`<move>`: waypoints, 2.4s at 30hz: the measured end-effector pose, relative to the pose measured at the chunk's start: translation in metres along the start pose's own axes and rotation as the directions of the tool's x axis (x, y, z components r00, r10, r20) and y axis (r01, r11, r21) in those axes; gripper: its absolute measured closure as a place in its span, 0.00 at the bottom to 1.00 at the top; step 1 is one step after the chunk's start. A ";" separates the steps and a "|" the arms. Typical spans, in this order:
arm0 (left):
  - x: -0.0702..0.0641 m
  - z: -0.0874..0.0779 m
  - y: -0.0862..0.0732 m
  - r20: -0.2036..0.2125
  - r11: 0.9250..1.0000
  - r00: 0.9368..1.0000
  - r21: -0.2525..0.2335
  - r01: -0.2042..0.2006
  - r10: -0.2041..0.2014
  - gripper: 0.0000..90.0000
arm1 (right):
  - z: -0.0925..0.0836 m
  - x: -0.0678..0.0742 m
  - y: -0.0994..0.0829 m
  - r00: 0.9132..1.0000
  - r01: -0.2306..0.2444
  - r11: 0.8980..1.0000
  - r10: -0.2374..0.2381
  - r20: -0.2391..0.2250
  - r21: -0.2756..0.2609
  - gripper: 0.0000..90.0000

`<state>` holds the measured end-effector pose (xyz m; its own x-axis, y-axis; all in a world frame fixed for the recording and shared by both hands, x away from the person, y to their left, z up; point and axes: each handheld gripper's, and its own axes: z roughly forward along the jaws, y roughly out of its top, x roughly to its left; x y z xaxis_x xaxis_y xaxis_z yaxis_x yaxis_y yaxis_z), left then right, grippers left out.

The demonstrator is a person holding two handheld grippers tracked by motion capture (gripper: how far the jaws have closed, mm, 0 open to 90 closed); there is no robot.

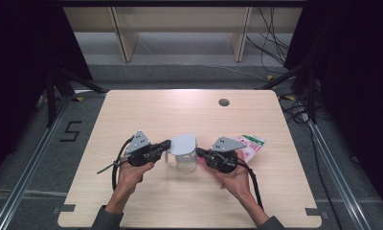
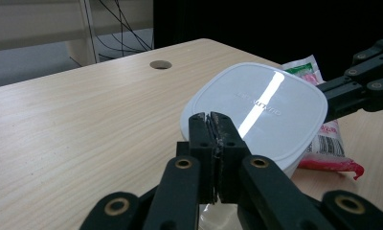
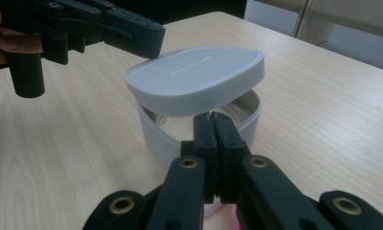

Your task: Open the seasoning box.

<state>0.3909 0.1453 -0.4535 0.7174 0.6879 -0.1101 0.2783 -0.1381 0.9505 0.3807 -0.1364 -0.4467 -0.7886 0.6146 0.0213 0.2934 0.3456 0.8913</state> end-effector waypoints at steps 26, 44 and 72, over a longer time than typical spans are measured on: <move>-0.006 -0.036 -0.028 -0.005 0.997 1.000 0.079 0.012 -0.012 0.54 | 0.016 0.016 0.030 0.999 0.032 0.997 -0.034 -0.030 -0.067 0.99; -0.007 -0.049 -0.044 -0.017 0.995 1.000 0.099 0.020 -0.018 0.49 | 0.029 0.034 0.043 0.996 0.054 0.995 -0.060 -0.068 -0.082 0.98; -0.018 -0.045 -0.046 -0.027 0.993 1.000 0.118 0.015 -0.012 0.35 | -0.068 -0.025 -0.008 0.972 -0.184 0.978 0.196 0.131 -0.102 0.52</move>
<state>0.3362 0.1714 -0.4822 0.6965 0.7085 -0.1131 0.3624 -0.2113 0.9077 0.3617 -0.2031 -0.4238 -0.6378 0.7580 0.1365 0.3770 0.1528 0.9135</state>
